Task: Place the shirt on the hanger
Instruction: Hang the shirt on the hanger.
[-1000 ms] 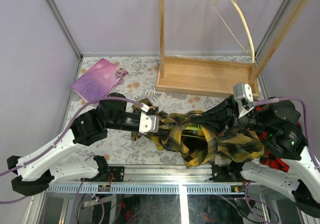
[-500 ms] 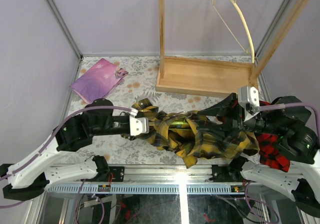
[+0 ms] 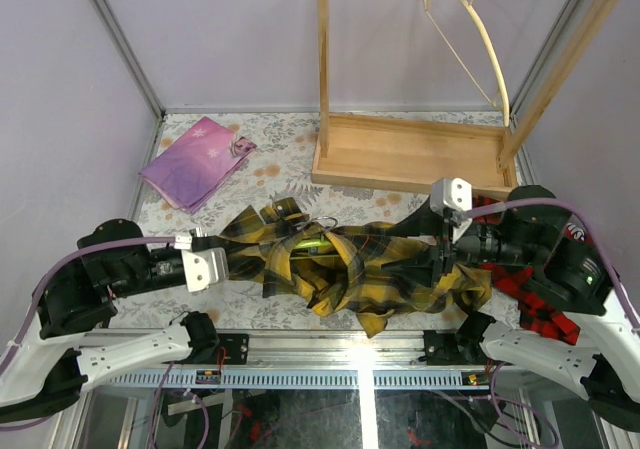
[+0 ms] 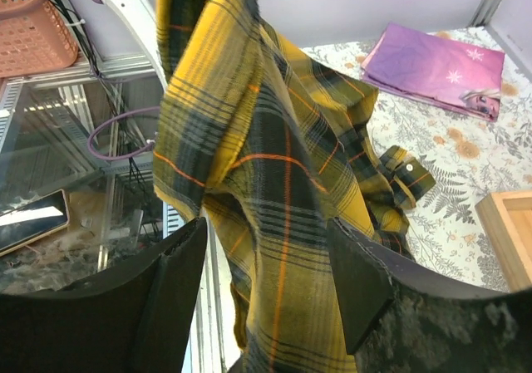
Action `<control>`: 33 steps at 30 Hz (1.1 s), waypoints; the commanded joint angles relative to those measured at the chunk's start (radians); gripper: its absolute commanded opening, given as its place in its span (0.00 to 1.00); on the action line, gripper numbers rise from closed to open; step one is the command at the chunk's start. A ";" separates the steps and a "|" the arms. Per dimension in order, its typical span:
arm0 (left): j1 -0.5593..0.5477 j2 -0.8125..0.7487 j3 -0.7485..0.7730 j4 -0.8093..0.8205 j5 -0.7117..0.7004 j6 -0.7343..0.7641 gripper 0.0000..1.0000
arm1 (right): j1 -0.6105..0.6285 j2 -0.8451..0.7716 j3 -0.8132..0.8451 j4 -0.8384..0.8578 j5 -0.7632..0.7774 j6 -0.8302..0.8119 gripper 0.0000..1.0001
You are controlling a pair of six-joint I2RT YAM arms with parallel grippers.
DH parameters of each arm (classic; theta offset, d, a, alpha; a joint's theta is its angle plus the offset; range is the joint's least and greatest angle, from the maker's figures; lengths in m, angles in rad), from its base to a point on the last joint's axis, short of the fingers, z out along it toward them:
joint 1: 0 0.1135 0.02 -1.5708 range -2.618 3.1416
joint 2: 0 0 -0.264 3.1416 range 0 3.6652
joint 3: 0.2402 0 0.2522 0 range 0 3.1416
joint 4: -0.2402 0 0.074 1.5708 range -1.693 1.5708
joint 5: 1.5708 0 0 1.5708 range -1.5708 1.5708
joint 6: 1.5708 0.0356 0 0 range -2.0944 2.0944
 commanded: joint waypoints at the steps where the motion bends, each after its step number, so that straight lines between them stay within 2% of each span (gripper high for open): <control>1: 0.002 -0.018 0.036 0.022 0.003 0.006 0.00 | -0.003 0.040 0.023 -0.005 0.006 -0.020 0.67; 11: 0.002 -0.032 0.024 0.028 0.056 0.007 0.00 | -0.003 0.108 0.024 0.043 -0.074 -0.025 0.66; 15: 0.003 -0.030 0.001 0.061 0.096 -0.010 0.00 | -0.003 0.133 -0.013 0.101 -0.134 0.006 0.59; 19: 0.002 -0.007 -0.013 0.064 0.105 -0.018 0.00 | -0.004 0.148 -0.028 0.130 -0.177 0.025 0.42; 23: 0.003 0.008 -0.030 0.094 0.080 -0.045 0.01 | -0.003 0.128 -0.029 0.136 -0.163 0.038 0.04; 24: 0.002 0.008 -0.037 0.107 0.063 -0.052 0.06 | -0.004 0.118 -0.026 0.135 -0.123 0.049 0.00; 26: 0.002 0.002 -0.053 0.141 0.023 -0.068 0.22 | -0.004 0.094 -0.018 0.129 -0.036 0.062 0.00; 28: 0.002 -0.009 -0.075 0.176 -0.015 -0.081 0.46 | -0.004 0.079 0.008 0.110 0.046 0.069 0.00; 29: 0.003 -0.014 -0.087 0.194 -0.036 -0.090 0.55 | -0.003 0.079 0.030 0.087 0.094 0.067 0.00; 33: 0.002 -0.032 -0.118 0.244 -0.098 -0.109 0.74 | -0.003 0.112 0.175 -0.014 0.225 0.036 0.00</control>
